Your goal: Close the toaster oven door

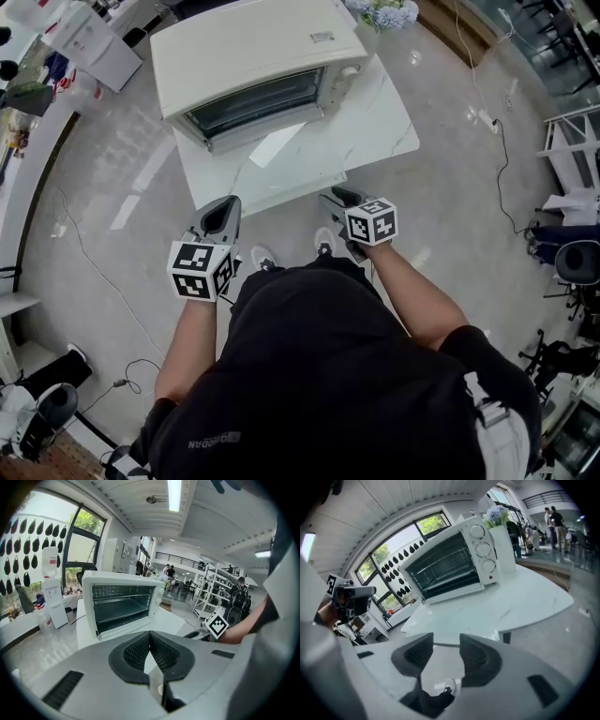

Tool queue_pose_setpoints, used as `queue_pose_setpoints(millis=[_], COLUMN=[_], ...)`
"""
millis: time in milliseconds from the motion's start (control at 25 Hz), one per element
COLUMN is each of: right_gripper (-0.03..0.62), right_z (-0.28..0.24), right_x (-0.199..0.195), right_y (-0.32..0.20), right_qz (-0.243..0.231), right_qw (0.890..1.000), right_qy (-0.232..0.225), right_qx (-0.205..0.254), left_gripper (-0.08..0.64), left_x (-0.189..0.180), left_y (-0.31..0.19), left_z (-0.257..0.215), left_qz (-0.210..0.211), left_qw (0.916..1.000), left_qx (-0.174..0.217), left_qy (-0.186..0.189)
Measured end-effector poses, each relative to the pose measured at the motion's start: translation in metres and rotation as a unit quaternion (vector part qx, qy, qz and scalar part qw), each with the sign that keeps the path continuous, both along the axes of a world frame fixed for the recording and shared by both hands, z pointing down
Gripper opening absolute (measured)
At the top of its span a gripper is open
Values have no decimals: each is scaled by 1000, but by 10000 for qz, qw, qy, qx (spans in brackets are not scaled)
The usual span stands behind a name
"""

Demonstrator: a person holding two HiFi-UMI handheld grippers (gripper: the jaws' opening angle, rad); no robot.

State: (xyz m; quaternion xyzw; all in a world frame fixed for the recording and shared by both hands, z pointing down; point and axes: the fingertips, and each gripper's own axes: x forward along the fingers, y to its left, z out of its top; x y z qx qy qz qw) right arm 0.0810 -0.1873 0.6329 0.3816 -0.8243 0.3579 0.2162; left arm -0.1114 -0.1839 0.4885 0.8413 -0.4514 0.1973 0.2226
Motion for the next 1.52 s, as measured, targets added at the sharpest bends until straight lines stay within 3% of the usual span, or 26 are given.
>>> queue_pose_setpoints(millis=[200, 520, 880, 1160, 1360, 1520], right_gripper=[163, 163, 163, 163, 163, 163], right_z=[54, 102, 104, 110, 100, 90], right_x=[11, 23, 9, 24, 25, 24], right_y=[2, -14, -14, -18, -22, -24], right_qz=[510, 1400, 1113, 1530, 1423, 1522], right_qw=[9965, 9809, 9843, 9788, 9825, 9793], right_qy=[-151, -549, -516, -515, -682, -943], right_qx=[-642, -1236, -1268, -1259, -990, -941], left_gripper=[3, 3, 3, 3, 3, 3], left_x=[-6, -15, -19, -16, -17, -18], left_y=[3, 9, 10, 7, 9, 7], left_z=[5, 10, 8, 10, 10, 10], left_qz=[-62, -213, -354, -305, -260, -253], left_qw=[9999, 9995, 9992, 9993, 9994, 9995], left_qx=[-81, -152, -152, -154, -153, -147], left_qy=[-82, -151, -105, -126, -152, -147])
